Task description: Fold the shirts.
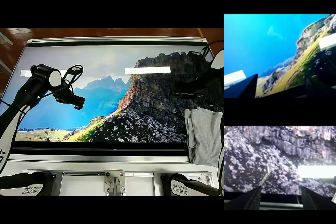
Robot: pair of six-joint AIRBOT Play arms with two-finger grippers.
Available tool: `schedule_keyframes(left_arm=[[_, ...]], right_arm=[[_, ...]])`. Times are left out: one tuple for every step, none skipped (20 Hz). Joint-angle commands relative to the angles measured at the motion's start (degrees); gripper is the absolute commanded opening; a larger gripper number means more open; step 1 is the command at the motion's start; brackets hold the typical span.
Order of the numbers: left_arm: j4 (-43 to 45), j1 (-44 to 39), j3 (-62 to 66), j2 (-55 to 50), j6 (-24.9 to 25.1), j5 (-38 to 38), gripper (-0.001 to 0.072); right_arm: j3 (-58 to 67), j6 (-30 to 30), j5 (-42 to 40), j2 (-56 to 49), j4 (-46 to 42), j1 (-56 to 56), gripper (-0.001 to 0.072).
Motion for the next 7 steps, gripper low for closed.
schedule_keyframes(left_arm=[[0.11, -0.07, 0.07, -0.07, -0.04, 0.74, 0.0709], [0.11, -0.07, 0.07, -0.07, -0.04, 0.74, 0.0709], [0.13, -0.07, 0.07, -0.07, -0.02, 0.74, 0.0709], [0.13, -0.07, 0.07, -0.07, -0.02, 0.74, 0.0709], [0.13, -0.07, 0.07, -0.07, -0.02, 0.81, 0.0709], [0.13, -0.07, 0.07, -0.07, -0.02, 1.22, 0.0709], [0.13, -0.07, 0.07, -0.07, -0.02, 1.62, 0.0709]], right_arm=[[0.0, 0.2, 0.13, -0.04, 0.92, 0.59, 0.0601], [0.0, 0.2, 0.13, -0.04, 0.92, 0.59, 0.0601], [0.0, 0.2, 0.13, -0.04, 0.92, 0.59, 0.0601], [0.0, 0.2, 0.13, -0.04, 0.92, 0.59, 0.0601], [0.0, 0.2, 0.13, -0.04, 0.92, 0.59, 0.0601], [0.0, 0.2, 0.13, -0.04, 0.92, 0.59, 0.0601], [0.0, 0.2, 0.13, -0.04, 0.92, 0.59, 0.0602]])
